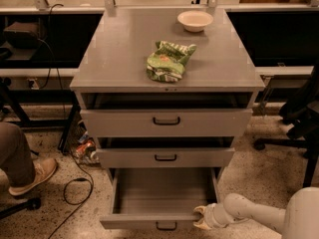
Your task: Open bottom drawer
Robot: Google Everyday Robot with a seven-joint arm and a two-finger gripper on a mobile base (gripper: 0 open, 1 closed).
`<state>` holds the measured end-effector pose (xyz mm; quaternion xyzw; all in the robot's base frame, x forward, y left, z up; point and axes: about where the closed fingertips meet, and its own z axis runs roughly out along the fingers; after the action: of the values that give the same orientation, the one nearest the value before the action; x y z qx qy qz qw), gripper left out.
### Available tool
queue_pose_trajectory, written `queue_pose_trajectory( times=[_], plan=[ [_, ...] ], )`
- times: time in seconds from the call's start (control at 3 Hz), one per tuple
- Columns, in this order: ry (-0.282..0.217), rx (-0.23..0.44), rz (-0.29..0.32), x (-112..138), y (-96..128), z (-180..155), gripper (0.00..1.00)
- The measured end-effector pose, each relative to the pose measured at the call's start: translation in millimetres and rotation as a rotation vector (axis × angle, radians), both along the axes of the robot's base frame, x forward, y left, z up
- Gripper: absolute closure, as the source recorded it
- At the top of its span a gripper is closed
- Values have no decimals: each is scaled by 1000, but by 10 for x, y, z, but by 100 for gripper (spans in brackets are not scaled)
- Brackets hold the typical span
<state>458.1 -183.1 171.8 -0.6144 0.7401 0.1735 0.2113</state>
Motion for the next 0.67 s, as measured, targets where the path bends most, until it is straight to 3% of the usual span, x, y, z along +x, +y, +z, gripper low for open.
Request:
queue_pose_trajectory(
  times=[0.33,0.67],
  plan=[
    [45,70,-32,-483,80,-62,100],
    [45,70,-32,-468,74,-2,100]
  ],
)
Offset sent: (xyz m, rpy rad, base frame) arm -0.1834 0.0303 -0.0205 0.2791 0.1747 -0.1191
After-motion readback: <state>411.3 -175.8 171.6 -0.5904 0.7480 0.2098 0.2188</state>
